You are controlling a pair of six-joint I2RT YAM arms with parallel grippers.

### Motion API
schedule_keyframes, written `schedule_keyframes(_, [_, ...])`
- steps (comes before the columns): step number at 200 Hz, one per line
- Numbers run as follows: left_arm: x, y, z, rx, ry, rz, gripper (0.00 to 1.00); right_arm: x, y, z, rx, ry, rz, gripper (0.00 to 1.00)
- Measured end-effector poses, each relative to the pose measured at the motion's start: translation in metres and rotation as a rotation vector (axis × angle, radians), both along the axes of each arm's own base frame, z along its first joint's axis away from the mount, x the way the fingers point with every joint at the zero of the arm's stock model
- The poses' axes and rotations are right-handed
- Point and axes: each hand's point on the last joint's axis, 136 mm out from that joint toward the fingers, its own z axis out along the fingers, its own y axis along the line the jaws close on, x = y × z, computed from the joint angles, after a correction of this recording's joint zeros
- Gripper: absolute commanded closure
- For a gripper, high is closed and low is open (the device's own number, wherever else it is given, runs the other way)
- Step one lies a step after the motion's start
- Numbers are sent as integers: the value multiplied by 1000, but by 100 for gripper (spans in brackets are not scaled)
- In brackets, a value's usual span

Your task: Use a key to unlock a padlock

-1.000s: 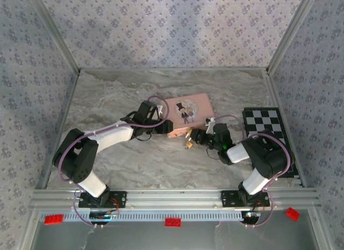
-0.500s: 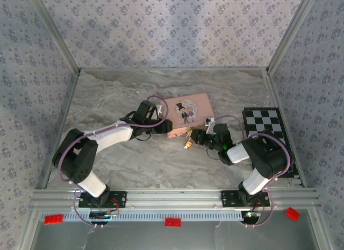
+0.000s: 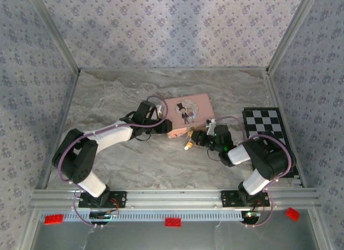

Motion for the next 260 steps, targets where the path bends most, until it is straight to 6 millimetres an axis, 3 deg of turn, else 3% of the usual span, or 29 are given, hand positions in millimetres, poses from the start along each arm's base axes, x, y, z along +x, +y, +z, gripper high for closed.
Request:
schedule_keyframes(39, [0, 0, 0, 0, 0, 1, 48, -4, -2, -2, -7, -2, 3, 87])
schedule_keyframes(107, [0, 0, 0, -1, 2, 3, 49, -5, -3, -1, -5, 3, -1, 100])
schedule_keyframes(159, [-3, -3, -1, -58, 23, 50, 52, -10, -11, 3, 50, 46, -71, 100])
schedule_keyframes(260, [-24, -31, -1, -138, 25, 157, 53, -6, -53, 16, 110, 75, -362, 100])
